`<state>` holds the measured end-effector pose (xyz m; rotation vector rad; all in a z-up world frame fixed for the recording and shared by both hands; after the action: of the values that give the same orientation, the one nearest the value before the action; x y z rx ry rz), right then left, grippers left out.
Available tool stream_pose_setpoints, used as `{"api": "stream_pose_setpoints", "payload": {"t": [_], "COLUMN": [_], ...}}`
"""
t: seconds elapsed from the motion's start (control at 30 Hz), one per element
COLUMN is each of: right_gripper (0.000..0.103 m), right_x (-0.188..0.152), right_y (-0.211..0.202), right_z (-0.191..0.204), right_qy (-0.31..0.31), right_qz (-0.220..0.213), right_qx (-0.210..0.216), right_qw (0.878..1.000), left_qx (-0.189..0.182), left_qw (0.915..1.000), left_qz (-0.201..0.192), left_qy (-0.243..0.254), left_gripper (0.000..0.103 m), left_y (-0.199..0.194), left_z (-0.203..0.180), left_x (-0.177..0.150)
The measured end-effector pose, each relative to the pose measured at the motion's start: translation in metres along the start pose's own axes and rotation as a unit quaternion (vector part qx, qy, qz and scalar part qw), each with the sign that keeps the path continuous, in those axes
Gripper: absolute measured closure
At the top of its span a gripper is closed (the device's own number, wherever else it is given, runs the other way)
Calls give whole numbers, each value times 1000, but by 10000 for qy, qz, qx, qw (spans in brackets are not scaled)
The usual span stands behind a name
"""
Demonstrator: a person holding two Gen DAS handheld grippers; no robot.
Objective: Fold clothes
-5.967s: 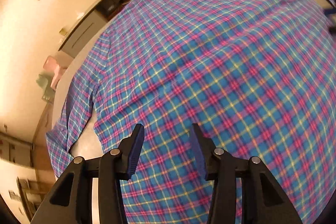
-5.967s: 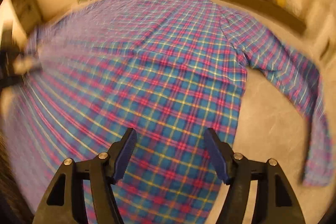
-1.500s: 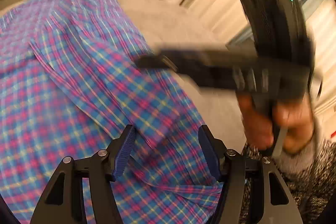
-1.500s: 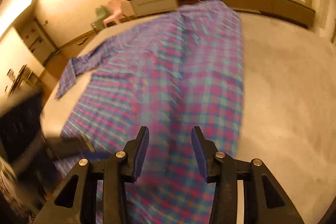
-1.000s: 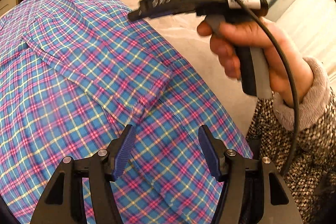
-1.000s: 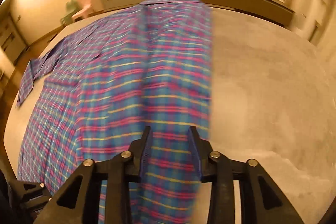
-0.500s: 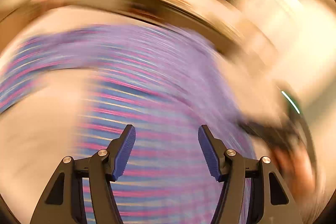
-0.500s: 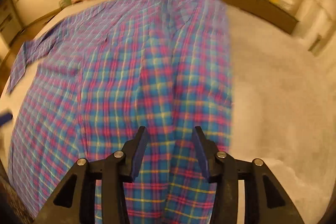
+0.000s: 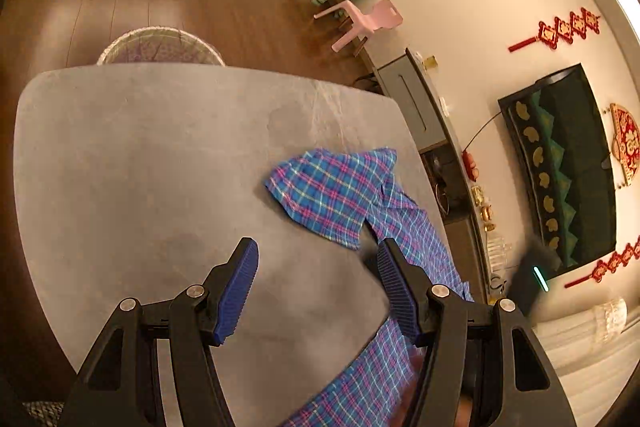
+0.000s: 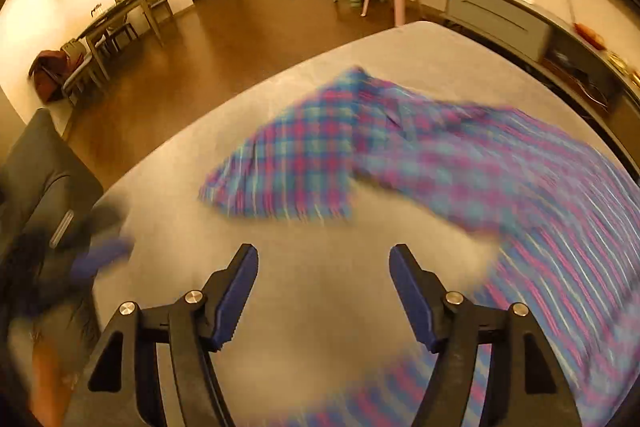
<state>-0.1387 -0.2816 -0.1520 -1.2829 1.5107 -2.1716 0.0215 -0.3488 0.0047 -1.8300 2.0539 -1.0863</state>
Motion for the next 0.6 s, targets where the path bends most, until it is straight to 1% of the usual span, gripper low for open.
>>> {"api": "stream_pose_setpoints", "payload": {"t": [0.07, 0.1, 0.17, 0.2, 0.23, 0.27, 0.3, 0.37, 0.4, 0.43, 0.47, 0.5, 0.53, 0.57, 0.6], "right_gripper": [33, 29, 30, 35, 46, 77, 98, 98, 98, 98, 98, 98, 98, 98, 98], "right_x": [21, 26, 32, 35, 36, 36, 35, 39, 42, 47, 52, 57, 66, 75, 82], "right_y": [34, 50, 60, 64, 63, 61, 60, 60, 60, 50, 35, 20, -4, -28, -53], "right_z": [5, 4, 9, 12, 20, 30, 40, 57, 59, 54, 46, 37, 21, 4, -16], "right_qy": [85, 168, 154, 131, 52, -90, -249, -538, -579, -549, -491, -433, -320, -205, -73], "right_qz": [117, 205, 52, -53, -115, -112, -91, 14, 35, 0, -58, -116, -188, -239, -267], "right_qx": [-115, -231, -498, -635, -629, -581, -539, -627, -591, -572, -560, -548, -525, -503, -474], "right_qw": [9998, 9994, 9986, 9979, 9979, 9982, 9982, 9966, 9966, 9969, 9972, 9975, 9979, 9982, 9985], "left_qx": [-7, 10, 30, 45, 46, 28, -9, -136, -310, -522, -729, -813, -799, -732, -662], "left_qw": [10000, 9999, 9998, 9996, 9996, 9996, 9996, 9993, 9985, 9968, 9928, 9883, 9824, 9744, 9631], "left_qz": [-74, -126, -211, -256, -278, -281, -269, -169, -65, 97, 383, 648, 911, 1189, 1507], "left_qy": [3, -2, -43, -65, -61, -26, 55, 304, 450, 606, 864, 1120, 1419, 1765, 2127], "left_gripper": [41, 41, 41, 41, 40, 41, 41, 41, 41, 41, 41, 41, 41, 41, 41], "left_y": [-6, -5, -2, -2, -2, -1, 0, 3, 4, 6, 10, 16, 21, 28, 35], "left_z": [18, 29, 43, 46, 48, 48, 46, 38, 32, 26, 17, 10, 3, -3, -9], "left_x": [9, 19, 29, 32, 35, 36, 37, 36, 34, 30, 23, 15, 4, -9, -27]}}
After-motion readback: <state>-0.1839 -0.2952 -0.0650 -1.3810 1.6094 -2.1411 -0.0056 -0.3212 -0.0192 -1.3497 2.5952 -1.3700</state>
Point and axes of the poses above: each gripper's, at about its wrist camera, not at the fingertips, and y roughly the way its jaws point, z to its left, x to its top, the point moved 2 cm from there along y, roughly the way its jaws point, and after that the axes turned 1 degree about y, right-handed, at the moved point
